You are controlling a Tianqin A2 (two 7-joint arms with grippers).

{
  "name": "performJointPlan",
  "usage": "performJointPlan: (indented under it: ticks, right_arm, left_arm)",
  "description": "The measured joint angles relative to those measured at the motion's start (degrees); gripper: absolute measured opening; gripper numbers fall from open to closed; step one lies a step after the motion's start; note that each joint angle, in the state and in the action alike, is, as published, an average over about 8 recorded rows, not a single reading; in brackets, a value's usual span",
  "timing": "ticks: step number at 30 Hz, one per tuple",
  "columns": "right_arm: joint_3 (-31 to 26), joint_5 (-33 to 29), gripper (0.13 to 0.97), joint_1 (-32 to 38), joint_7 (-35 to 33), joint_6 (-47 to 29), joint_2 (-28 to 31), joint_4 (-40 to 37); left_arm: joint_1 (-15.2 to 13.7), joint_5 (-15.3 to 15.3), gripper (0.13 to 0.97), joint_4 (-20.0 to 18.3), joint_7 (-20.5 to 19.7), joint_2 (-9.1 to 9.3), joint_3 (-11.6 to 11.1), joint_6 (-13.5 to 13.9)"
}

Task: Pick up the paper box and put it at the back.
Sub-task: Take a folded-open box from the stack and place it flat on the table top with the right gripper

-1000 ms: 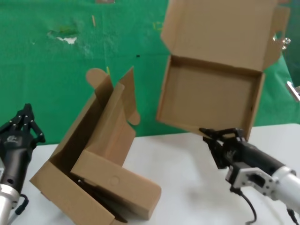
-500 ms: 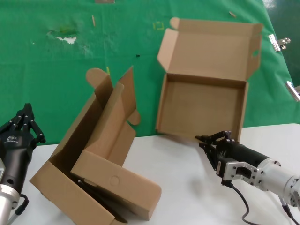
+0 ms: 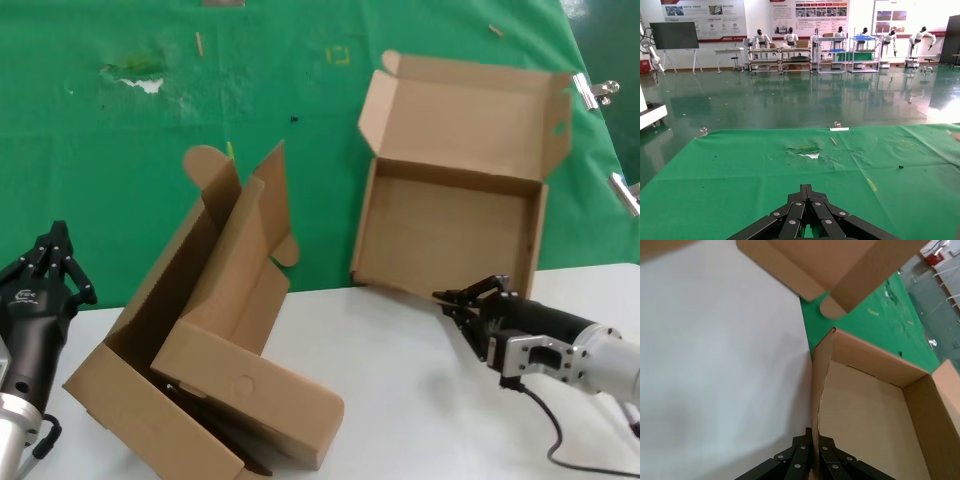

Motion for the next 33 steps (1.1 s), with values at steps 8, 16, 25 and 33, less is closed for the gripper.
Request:
performJointPlan:
  ticks: [8,16,25,33]
  right_arm:
    - [0.36,0.69,0.138,3.56,-4.88,-1.47,0.56,-4.71]
    - [0.16,0.88,0.138,7.37,-10.62,-2.92,0.14,-9.4]
    - [-0.51,0.48,0.139,10.8,-13.46,-3.74,-0.67,-12.88]
    - [-0.22,0.78,0.161,11.79,-15.45,-3.67,-1.12,-14.2]
  left_arm:
    - [0.0,0.0,0.14,0.0,0.0,0.0,0.0,0.0]
    - [0.0,0.0,0.14,0.0,0.0,0.0,0.0,0.0]
    - [0.0,0.0,0.14,0.0,0.0,0.0,0.0,0.0]
    - [0.0,0.0,0.14,0.0,0.0,0.0,0.0,0.0]
